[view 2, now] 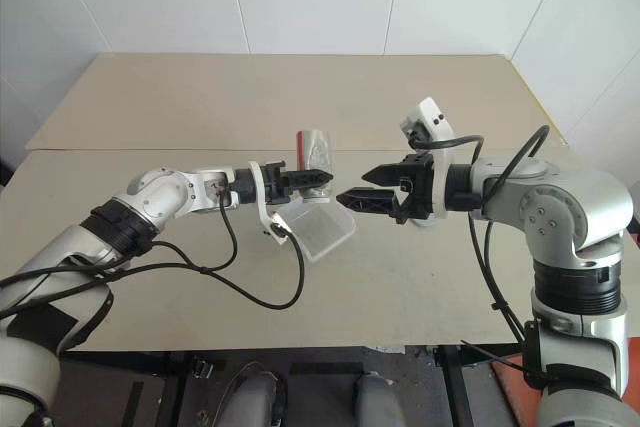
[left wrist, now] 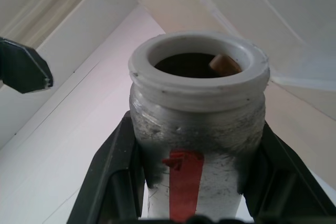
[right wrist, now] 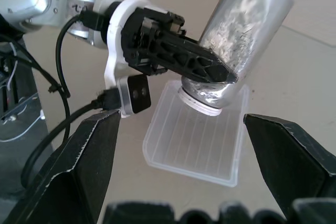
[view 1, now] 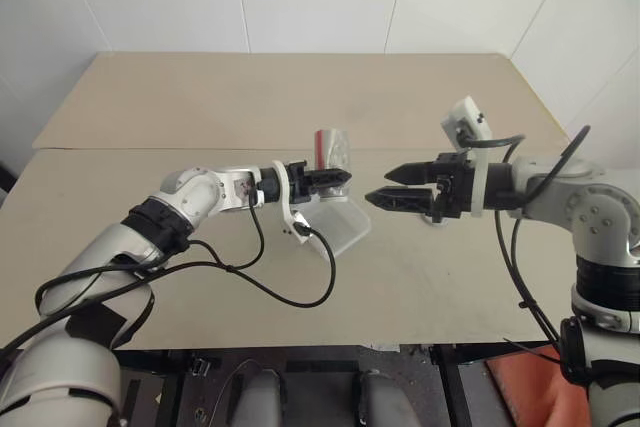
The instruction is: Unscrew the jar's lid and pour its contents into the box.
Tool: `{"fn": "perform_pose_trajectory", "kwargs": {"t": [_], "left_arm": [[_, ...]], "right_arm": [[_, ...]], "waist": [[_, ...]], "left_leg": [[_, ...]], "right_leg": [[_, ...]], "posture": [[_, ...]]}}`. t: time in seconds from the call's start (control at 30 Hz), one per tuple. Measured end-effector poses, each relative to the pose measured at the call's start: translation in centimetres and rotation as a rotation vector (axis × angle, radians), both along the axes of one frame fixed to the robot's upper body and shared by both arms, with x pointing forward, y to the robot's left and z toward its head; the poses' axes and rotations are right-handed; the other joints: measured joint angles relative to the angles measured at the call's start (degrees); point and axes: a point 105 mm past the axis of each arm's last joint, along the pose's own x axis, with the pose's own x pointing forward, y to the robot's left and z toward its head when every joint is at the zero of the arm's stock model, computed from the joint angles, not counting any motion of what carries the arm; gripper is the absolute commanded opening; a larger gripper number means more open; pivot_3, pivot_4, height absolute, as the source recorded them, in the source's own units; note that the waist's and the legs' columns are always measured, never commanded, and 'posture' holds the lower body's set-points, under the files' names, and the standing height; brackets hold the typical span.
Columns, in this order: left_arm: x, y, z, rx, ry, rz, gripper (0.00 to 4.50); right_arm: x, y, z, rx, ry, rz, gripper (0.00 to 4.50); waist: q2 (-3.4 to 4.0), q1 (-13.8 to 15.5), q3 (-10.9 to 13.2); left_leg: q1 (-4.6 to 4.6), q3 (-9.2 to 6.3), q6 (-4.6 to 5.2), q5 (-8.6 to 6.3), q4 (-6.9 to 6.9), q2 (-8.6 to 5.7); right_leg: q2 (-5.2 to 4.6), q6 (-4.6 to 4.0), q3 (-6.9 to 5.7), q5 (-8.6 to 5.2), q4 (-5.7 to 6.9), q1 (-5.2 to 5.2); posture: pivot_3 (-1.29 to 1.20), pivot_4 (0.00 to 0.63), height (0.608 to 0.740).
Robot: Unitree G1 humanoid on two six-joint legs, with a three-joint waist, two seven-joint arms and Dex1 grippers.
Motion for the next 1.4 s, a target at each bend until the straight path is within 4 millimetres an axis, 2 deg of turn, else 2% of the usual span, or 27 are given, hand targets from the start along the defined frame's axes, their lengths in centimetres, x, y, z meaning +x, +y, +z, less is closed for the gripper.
{"fn": "perform_pose_trajectory", "kwargs": {"t": [0.2,0.27,0.33,0.43,0.47,0.53,0.6,0.67,0.77,0.83,0.9,0.97,1.0,1.07,1.13,1.2,1.27,1.3,1.37,1.4], "left_arm": [[0.7,-0.2,1.0,-0.035,-0.014,0.008,1.99],[0.9,0.0,1.3,-0.136,0.078,0.063,1.99],[1.4,0.9,1.6,-0.301,0.227,0.158,1.99],[2.8,3.4,2.3,-0.600,0.500,0.364,1.99],[3.4,4.2,3.0,-0.735,0.577,0.418,1.99],[4.9,6.2,5.2,-1.122,0.813,0.531,1.99],[5.6,8.2,6.2,-1.339,0.971,0.608,1.99],[5.5,9.5,6.0,-1.456,1.127,0.671,1.99],[5.2,10.7,5.6,-1.654,1.343,0.667,1.99],[4.8,11.7,4.2,-1.721,1.422,0.709,1.99],[4.3,12.1,2.0,-1.739,1.488,0.780,1.99],[3.7,12.1,0.1,-1.753,1.550,0.823,1.99],[3.6,11.9,-0.2,-1.756,1.570,0.825,1.99],[3.5,11.7,0.5,-1.755,1.552,0.801,1.99],[3.7,11.8,1.9,-1.653,1.358,0.786,1.99],[3.7,11.1,4.3,-1.422,1.044,0.730,1.99],[3.4,9.1,6.8,-1.166,0.759,0.629,1.99],[3.0,7.3,8.3,-0.933,0.514,0.545,1.99],[2.2,5.2,9.7,-0.698,0.294,0.421,1.99],[1.6,3.9,9.8,-0.554,0.192,0.345,1.99]], "right_arm": [[-0.3,0.1,-0.4,-0.005,-0.003,-0.001,4.41],[-0.6,0.0,-0.7,-0.014,-0.015,0.007,4.41],[-0.8,-0.2,-1.0,-0.032,-0.033,0.016,4.41],[-1.1,-0.7,-1.2,-0.049,-0.047,0.026,4.41],[-1.0,-0.9,-1.3,-0.055,-0.053,0.022,4.41],[-1.0,-1.3,-1.1,-0.066,-0.077,0.024,4.41],[-0.9,-1.5,-0.9,-0.074,-0.100,0.025,4.41],[-0.8,-2.0,-1.1,-0.084,-0.098,0.014,4.41],[-0.8,-2.2,-1.5,-0.085,-0.086,0.008,4.41],[-0.8,-2.2,-1.6,-0.085,-0.084,0.007,4.41],[-0.8,-2.2,-1.7,-0.085,-0.081,0.004,4.41],[-0.8,-2.2,-1.7,-0.086,-0.083,0.000,4.41],[-0.7,-2.2,-1.7,-0.087,-0.085,-0.003,4.41],[-0.7,-2.2,-1.7,-0.086,-0.086,-0.006,4.41],[-0.7,-2.2,-1.7,-0.086,-0.087,-0.008,4.41],[-0.6,-2.3,-1.6,-0.084,-0.090,-0.011,4.41],[-0.5,-2.3,-1.5,-0.081,-0.095,-0.012,4.41],[-0.4,-2.2,-1.4,-0.079,-0.102,-0.011,4.41],[-0.4,-2.2,-1.2,-0.077,-0.111,-0.011,4.41],[-0.4,-2.2,-1.2,-0.077,-0.114,-0.010,4.41]], "waist": [[0.00,0.1,0.0],[0.01,0.1,0.0],[0.01,-0.1,0.0],[0.01,-0.5,0.0],[0.02,-0.5,0.0],[0.02,-0.6,0.0],[0.02,-0.8,0.0],[0.02,-1.2,0.0],[0.02,-1.3,0.0],[0.03,-1.6,0.0],[0.03,-1.6,0.0],[0.02,-1.4,0.0],[0.02,-1.3,0.0],[0.02,-0.9,0.0],[0.02,-0.8,0.0],[0.02,-0.5,0.0],[0.02,-0.1,0.0],[0.01,0.1,0.0],[0.05,0.3,0.0],[0.05,0.4,0.0]], "left_leg": [[-0.01,0.00,0.00,0.00,0.02,0.00],[-0.01,-0.01,0.00,0.00,0.05,0.00],[-0.02,0.00,0.00,0.00,0.09,0.05],[-0.02,-0.01,0.00,0.00,0.19,0.08],[-0.01,-0.01,0.00,0.00,0.22,0.06],[-0.13,-0.07,0.13,-0.07,0.56,0.12],[-0.06,-0.10,0.20,-0.12,0.59,0.09],[-0.03,-0.12,0.21,-0.12,0.60,0.08],[-0.01,-0.15,0.21,-0.12,0.64,0.08],[0.09,-0.15,0.21,-0.12,0.61,0.08],[0.13,-0.16,0.21,-0.13,0.62,0.09],[0.10,-0.18,0.21,-0.12,0.64,0.08],[0.09,-0.20,0.21,-0.12,0.66,0.08],[0.08,-0.23,0.21,-0.13,0.65,0.06],[0.09,-0.23,0.21,-0.13,0.64,0.05],[0.11,-0.22,0.21,-0.13,0.62,0.03],[0.12,-0.21,0.21,-0.13,0.63,0.01],[0.15,-0.20,0.21,-0.13,0.64,0.00],[0.24,-0.18,0.22,-0.14,0.60,-0.02],[0.23,-0.18,0.22,-0.14,0.59,-0.03]], "right_leg": [[0.00,0.00,0.00,0.00,-0.01,0.00],[-0.01,0.00,0.00,0.00,0.00,0.00],[0.01,0.00,0.00,0.00,0.02,0.00],[0.03,-0.01,-0.03,0.00,0.01,0.01],[0.01,0.00,-0.02,0.00,0.02,0.03],[0.06,0.01,-0.11,-0.01,0.00,0.05],[0.07,0.02,-0.11,-0.01,0.01,0.17],[0.07,0.03,-0.10,-0.01,0.01,0.23],[0.07,0.03,-0.10,-0.01,0.02,0.23],[0.09,0.02,-0.05,-0.01,0.03,0.29],[0.10,0.02,-0.06,-0.01,0.02,0.34],[0.08,0.02,-0.08,-0.01,0.01,0.35],[0.08,0.02,-0.09,-0.01,0.01,0.35],[0.07,0.02,-0.13,-0.01,0.00,0.38],[0.06,0.02,-0.12,-0.01,-0.02,0.39],[0.05,0.01,-0.11,0.00,-0.03,0.41],[0.04,0.01,-0.11,0.00,-0.15,0.43],[0.04,0.01,-0.12,0.00,-0.29,0.45],[0.01,0.03,-0.11,0.00,-0.36,0.60],[0.01,0.05,-0.11,0.01,-0.35,0.64]], "posture": [[0.00,0.150,0.740],[0.00,0.150,0.740],[0.00,0.150,0.740],[0.00,0.150,0.740],[0.00,0.150,0.740],[0.00,0.150,0.740],[0.00,0.150,0.740],[0.00,0.150,0.740],[0.00,0.150,0.740],[0.00,0.150,0.740],[0.00,0.150,0.740],[0.00,0.150,0.740],[0.00,0.150,0.740],[0.00,0.150,0.740],[0.00,0.150,0.740],[0.00,0.150,0.740],[0.00,0.150,0.740],[0.00,0.150,0.740],[0.00,0.150,0.740],[0.00,0.150,0.740]]}}
